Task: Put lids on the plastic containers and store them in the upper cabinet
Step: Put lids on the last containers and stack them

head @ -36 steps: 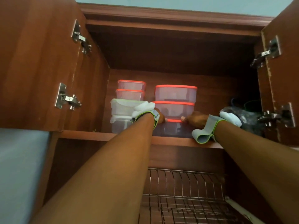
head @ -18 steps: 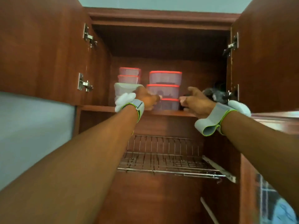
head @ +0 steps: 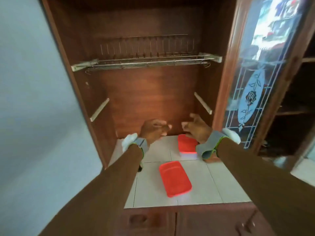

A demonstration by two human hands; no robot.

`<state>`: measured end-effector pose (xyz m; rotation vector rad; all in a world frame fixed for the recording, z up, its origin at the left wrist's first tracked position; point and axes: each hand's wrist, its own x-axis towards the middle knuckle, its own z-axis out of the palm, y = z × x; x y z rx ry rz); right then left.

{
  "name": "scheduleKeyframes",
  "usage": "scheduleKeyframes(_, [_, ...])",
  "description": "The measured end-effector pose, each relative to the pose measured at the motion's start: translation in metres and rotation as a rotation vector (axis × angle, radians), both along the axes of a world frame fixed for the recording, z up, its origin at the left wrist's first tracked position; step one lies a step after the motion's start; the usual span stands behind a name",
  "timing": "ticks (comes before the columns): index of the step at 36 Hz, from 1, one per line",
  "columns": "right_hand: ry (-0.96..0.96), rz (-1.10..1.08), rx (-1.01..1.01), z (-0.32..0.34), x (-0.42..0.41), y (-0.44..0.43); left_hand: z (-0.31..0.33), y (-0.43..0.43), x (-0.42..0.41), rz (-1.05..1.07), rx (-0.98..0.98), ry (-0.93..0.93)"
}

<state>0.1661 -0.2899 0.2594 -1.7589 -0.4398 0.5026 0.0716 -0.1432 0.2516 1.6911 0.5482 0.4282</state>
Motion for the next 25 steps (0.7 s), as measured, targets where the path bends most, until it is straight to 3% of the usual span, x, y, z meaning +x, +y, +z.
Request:
scheduleKeyframes(14, [0.272,-0.03,-0.552,-0.203,0.023,-0.005,-0.184,0.031,0.041,-0.014,0.116,0.351])
scheduleKeyframes(20, [0.391,-0.063,-0.622,-0.237,0.027,-0.008,-0.221,0.047,0.064,0.009,0.226,0.456])
scheduleKeyframes(22, [0.51,-0.059,-0.535,-0.239,0.026,-0.006,-0.232,0.049,0.069,-0.006,0.301,0.52])
scheduleKeyframes(25, [0.484,-0.084,-0.443,-0.245,0.027,-0.001,-0.246,0.05,0.072,-0.011,0.373,0.574])
